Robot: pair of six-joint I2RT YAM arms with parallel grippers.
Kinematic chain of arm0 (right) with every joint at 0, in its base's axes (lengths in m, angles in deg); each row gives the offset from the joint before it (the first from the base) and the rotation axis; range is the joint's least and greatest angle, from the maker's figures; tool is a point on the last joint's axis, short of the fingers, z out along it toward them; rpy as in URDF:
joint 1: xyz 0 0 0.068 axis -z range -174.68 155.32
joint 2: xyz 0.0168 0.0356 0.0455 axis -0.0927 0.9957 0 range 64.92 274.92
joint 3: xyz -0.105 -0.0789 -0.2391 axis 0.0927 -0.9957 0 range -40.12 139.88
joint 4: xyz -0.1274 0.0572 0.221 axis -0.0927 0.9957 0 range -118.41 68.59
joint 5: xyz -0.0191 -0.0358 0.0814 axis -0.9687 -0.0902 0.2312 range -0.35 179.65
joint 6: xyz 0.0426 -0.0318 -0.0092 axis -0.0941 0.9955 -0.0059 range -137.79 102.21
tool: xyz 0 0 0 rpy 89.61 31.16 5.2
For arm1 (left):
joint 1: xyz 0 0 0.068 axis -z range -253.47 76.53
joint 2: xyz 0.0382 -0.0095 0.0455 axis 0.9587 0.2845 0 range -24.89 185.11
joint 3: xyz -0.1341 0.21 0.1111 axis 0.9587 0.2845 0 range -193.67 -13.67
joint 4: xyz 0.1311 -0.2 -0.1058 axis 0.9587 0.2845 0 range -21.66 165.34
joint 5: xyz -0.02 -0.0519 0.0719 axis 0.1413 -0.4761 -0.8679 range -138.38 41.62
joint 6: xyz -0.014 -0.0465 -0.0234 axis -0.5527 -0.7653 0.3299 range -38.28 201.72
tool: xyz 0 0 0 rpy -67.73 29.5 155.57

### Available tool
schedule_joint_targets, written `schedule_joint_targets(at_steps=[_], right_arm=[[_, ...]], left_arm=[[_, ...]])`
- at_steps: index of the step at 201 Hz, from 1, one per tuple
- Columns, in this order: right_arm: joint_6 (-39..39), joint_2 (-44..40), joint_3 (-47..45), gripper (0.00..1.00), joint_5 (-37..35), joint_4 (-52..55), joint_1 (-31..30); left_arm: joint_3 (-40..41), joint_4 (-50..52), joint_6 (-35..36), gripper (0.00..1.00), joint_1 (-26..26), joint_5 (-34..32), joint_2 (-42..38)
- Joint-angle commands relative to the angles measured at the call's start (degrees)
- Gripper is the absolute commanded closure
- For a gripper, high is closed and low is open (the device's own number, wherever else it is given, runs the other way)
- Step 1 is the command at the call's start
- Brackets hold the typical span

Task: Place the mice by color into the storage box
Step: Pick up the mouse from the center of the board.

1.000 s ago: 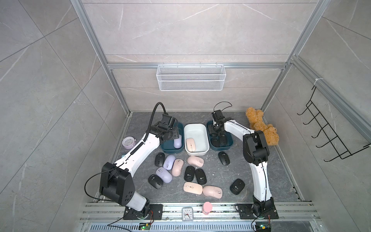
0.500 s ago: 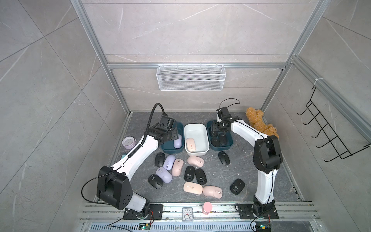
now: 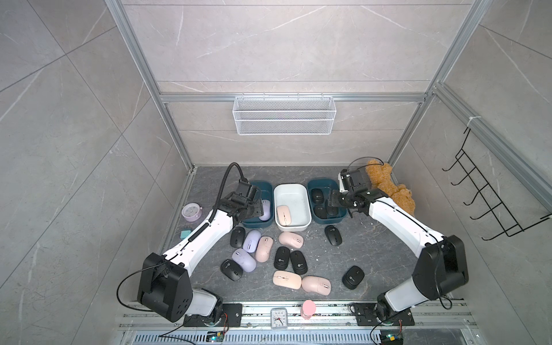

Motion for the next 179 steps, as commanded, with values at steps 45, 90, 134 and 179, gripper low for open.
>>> schedule_joint_targets(at_steps=[45, 90, 134, 179], right_arm=[[-2.95, -13.54, -18.78, 0.33, 1.33, -2.24, -1.95], [-5.41, -15.99, -28.57, 0.34, 2.43, -7.44, -3.45], [-5.70, -11.99, -30.78, 0.34, 1.95, -11.20, -5.50], [-4.67, -7.84, -30.93, 0.35, 1.31, -14.28, -5.68]], left_arm=[[4.58, -6.04, -1.08, 0.32, 2.23, 1.48, -5.05], [9.28, -10.39, -4.18, 0.32, 5.50, 0.00, -4.55], [7.91, -10.14, -5.29, 0.32, 7.64, 0.86, -1.14], [8.52, -9.50, -6.27, 0.32, 8.20, 0.39, -1.61]])
